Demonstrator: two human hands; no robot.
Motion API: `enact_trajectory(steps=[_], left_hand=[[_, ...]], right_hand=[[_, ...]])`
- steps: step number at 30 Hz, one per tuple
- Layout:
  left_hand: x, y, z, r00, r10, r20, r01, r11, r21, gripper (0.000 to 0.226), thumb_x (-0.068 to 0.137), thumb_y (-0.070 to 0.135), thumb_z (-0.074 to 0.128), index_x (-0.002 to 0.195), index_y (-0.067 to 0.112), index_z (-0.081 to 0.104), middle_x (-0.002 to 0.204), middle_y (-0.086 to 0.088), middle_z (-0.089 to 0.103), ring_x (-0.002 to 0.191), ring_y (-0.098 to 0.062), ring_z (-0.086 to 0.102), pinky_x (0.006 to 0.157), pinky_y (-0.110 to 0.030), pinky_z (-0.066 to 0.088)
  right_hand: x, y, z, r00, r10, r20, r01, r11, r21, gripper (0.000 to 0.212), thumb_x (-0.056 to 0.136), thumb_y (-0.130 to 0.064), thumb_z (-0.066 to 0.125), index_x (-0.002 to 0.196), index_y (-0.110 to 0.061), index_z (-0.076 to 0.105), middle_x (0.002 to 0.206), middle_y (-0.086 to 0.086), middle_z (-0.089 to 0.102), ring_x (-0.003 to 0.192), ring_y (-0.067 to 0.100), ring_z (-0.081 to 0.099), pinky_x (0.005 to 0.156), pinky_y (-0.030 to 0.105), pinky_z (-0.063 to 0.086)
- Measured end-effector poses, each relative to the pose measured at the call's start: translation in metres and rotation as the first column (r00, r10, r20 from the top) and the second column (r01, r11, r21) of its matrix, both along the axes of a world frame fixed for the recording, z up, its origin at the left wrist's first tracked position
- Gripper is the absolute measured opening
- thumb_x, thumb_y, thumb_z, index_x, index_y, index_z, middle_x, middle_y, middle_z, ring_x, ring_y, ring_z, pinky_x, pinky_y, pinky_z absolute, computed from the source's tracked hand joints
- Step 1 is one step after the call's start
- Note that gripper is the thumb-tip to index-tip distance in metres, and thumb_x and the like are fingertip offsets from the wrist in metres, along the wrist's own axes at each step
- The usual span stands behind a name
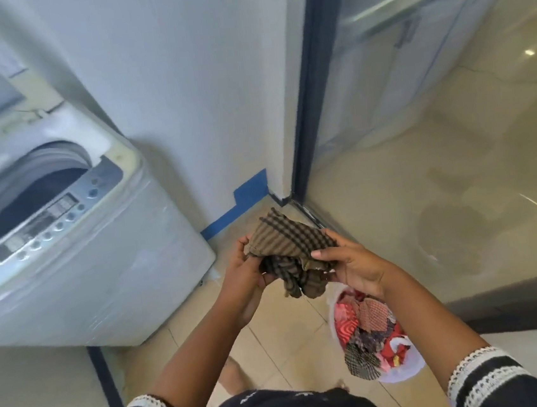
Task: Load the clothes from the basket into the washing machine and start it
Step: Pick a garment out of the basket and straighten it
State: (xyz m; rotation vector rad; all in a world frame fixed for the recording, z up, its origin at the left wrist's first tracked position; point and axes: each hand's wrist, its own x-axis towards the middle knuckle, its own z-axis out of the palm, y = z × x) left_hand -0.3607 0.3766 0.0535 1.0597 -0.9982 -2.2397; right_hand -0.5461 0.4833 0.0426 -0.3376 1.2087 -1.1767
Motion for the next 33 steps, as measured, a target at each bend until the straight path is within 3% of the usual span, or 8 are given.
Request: enact_trajectory(steps=[2, 6, 13, 18, 22, 25, 30, 33], left_hand=[[0.026, -0.028, 0.004, 0.998, 0.055, -0.03, -0.055, 0.998, 0.022, 0.02, 0.1, 0.008, 0.049, 0.119, 0.014, 0.045, 0.1, -0.007, 0.071, 0.092, -0.02, 0.069, 0.072, -0.035, 0.06], [0.089, -0.09, 0.008, 0.99, 0.129, -0.052, -0.126, 0.991, 0.049, 0.034, 0.098, 0.003, 0.052, 0.126, 0.016, 0.041, 0.12, -0.014, 0.064, 0.104, -0.024, 0.066, 0.08, -0.035, 0.06], [0.195, -0.178, 0.018, 0.976, 0.201, 0.081, -0.189, 0.972, -0.138, 0.035, 0.1, 0.024, 0.056, 0.133, 0.026, 0.046, 0.124, -0.003, 0.068, 0.118, -0.025, 0.063, 0.1, -0.051, 0.051], [0.243, -0.23, 0.027, 0.932, 0.363, 0.026, -0.355, 0.923, -0.145, 0.039, 0.099, 0.022, 0.056, 0.137, 0.025, 0.046, 0.129, -0.005, 0.066, 0.119, -0.029, 0.063, 0.1, -0.049, 0.052], [0.269, -0.279, 0.029, 0.879, 0.476, -0.01, -0.469, 0.861, -0.197, 0.035, 0.1, 0.019, 0.054, 0.134, 0.024, 0.05, 0.125, -0.001, 0.067, 0.112, -0.019, 0.064, 0.096, -0.038, 0.053], [0.287, -0.315, 0.026, 0.832, 0.555, 0.009, -0.536, 0.809, -0.242, 0.037, 0.1, 0.017, 0.055, 0.136, 0.022, 0.05, 0.117, 0.002, 0.067, 0.105, -0.013, 0.064, 0.095, -0.033, 0.052], [0.317, -0.38, 0.018, 0.767, 0.639, 0.053, -0.617, 0.758, -0.211, 0.029, 0.1, 0.014, 0.055, 0.128, 0.019, 0.055, 0.114, -0.004, 0.068, 0.104, -0.016, 0.067, 0.101, -0.037, 0.049], [0.33, -0.422, 0.003, 0.747, 0.65, 0.14, -0.631, 0.759, -0.158, 0.028, 0.1, 0.018, 0.056, 0.127, 0.016, 0.057, 0.117, -0.007, 0.069, 0.109, -0.021, 0.066, 0.102, -0.036, 0.049]], right_hand=[[0.025, -0.037, 0.001, 0.999, -0.002, 0.049, 0.003, 1.0, -0.017, 0.045, 0.076, -0.004, 0.073, 0.117, -0.018, 0.059, 0.107, 0.009, 0.069, 0.094, 0.023, 0.067, 0.083, 0.045, 0.053], [0.079, -0.117, 0.003, 0.998, 0.014, 0.056, -0.012, 0.999, -0.034, 0.041, 0.087, 0.0, 0.063, 0.125, -0.014, 0.058, 0.115, 0.015, 0.069, 0.101, 0.027, 0.067, 0.081, 0.048, 0.056], [0.174, -0.244, 0.014, 0.988, 0.144, -0.047, -0.147, 0.986, -0.079, 0.028, 0.09, 0.0, 0.062, 0.115, -0.012, 0.058, 0.111, 0.015, 0.069, 0.1, 0.025, 0.067, 0.084, 0.047, 0.057], [0.227, -0.319, 0.036, 0.964, 0.225, -0.143, -0.241, 0.965, -0.105, 0.026, 0.089, -0.003, 0.065, 0.113, -0.014, 0.062, 0.107, 0.011, 0.072, 0.096, 0.024, 0.069, 0.083, 0.046, 0.058], [0.257, -0.389, 0.045, 0.932, 0.288, -0.218, -0.322, 0.937, -0.138, 0.026, 0.089, -0.005, 0.067, 0.111, -0.016, 0.061, 0.107, 0.01, 0.071, 0.096, 0.023, 0.069, 0.083, 0.045, 0.058], [0.275, -0.443, 0.043, 0.878, 0.353, -0.324, -0.418, 0.895, -0.157, 0.023, 0.087, -0.004, 0.068, 0.102, -0.02, 0.061, 0.104, 0.007, 0.069, 0.096, 0.022, 0.066, 0.083, 0.042, 0.056], [0.297, -0.533, 0.033, 0.754, 0.419, -0.505, -0.555, 0.819, -0.149, 0.024, 0.087, 0.0, 0.067, 0.098, -0.019, 0.058, 0.096, 0.004, 0.065, 0.085, 0.012, 0.064, 0.072, 0.025, 0.054], [0.302, -0.587, 0.013, 0.636, 0.48, -0.604, -0.64, 0.766, -0.066, 0.025, 0.088, 0.0, 0.067, 0.099, -0.02, 0.056, 0.093, -0.001, 0.062, 0.083, 0.012, 0.063, 0.075, 0.031, 0.054]])
